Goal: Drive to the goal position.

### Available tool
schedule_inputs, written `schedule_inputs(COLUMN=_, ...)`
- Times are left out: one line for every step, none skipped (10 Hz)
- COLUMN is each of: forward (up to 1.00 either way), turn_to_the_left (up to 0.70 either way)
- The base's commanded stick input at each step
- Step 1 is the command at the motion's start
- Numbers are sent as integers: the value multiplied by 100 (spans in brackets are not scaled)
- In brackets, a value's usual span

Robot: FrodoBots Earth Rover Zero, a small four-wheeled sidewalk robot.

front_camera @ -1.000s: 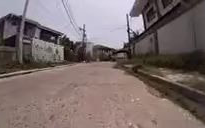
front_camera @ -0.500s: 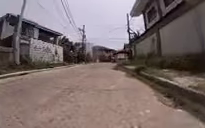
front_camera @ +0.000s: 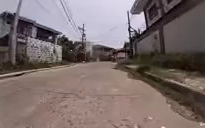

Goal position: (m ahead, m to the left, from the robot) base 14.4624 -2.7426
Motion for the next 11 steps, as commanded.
schedule_inputs(forward=70, turn_to_the_left=0)
schedule_inputs(forward=70, turn_to_the_left=0)
schedule_inputs(forward=70, turn_to_the_left=0)
schedule_inputs(forward=70, turn_to_the_left=0)
schedule_inputs(forward=70, turn_to_the_left=0)
schedule_inputs(forward=70, turn_to_the_left=0)
schedule_inputs(forward=70, turn_to_the_left=0)
schedule_inputs(forward=70, turn_to_the_left=0)
schedule_inputs(forward=70, turn_to_the_left=0)
schedule_inputs(forward=70, turn_to_the_left=0)
schedule_inputs(forward=70, turn_to_the_left=0)
